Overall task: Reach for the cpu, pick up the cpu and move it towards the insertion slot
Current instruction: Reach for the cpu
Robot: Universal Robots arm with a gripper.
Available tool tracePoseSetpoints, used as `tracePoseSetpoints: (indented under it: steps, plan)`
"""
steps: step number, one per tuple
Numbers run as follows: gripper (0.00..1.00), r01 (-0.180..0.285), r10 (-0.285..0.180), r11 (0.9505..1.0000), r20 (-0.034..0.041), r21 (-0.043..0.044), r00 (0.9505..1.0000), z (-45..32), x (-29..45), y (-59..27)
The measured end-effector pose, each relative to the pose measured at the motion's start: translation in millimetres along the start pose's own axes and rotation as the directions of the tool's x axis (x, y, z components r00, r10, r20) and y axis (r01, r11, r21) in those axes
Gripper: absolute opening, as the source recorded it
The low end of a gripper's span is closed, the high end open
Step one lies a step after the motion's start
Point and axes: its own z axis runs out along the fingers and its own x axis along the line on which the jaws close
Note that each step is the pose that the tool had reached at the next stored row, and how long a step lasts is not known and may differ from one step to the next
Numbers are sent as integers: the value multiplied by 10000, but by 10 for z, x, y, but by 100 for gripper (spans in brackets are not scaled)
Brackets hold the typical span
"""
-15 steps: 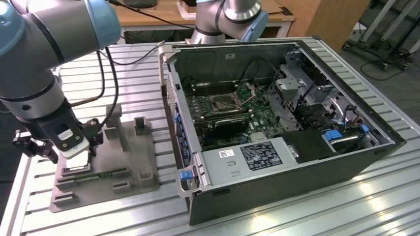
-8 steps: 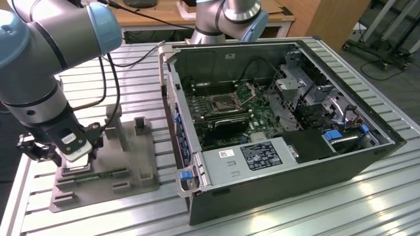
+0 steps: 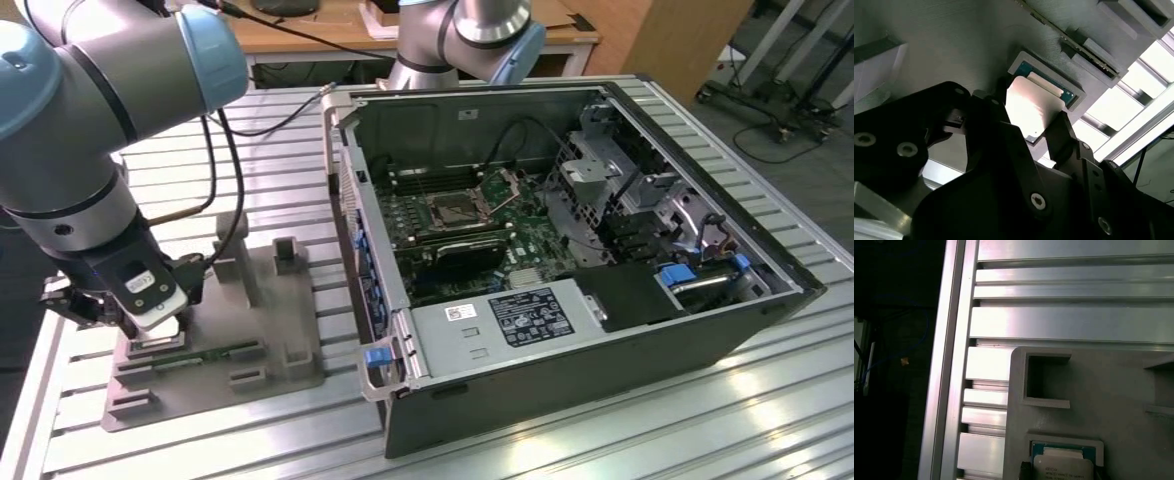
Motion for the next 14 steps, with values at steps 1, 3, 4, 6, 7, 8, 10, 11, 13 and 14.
tracePoseSetpoints:
  steps: [1,3,4,6,7,8,10,11,13,14]
  plan:
    - [55,0,0,10000,0,0,10000,0,0,0]
    - [55,0,0,10000,5,-3,10000,-8,-1,1]
    - [55,0,0,10000,4,-2,10000,-22,-1,1]
    - [55,0,0,10000,2,1,10000,-52,0,2]
    - [55,0,0,10000,2,1,10000,-61,0,3]
    - [55,0,0,10000,3,0,10000,-64,-1,3]
    - [55,0,0,10000,4,-1,10000,-64,-1,3]
    - [55,0,0,10000,2,0,10000,-65,0,3]
    - [55,0,0,10000,1,1,10000,-67,0,3]
    - [55,0,0,10000,2,1,10000,-67,0,3]
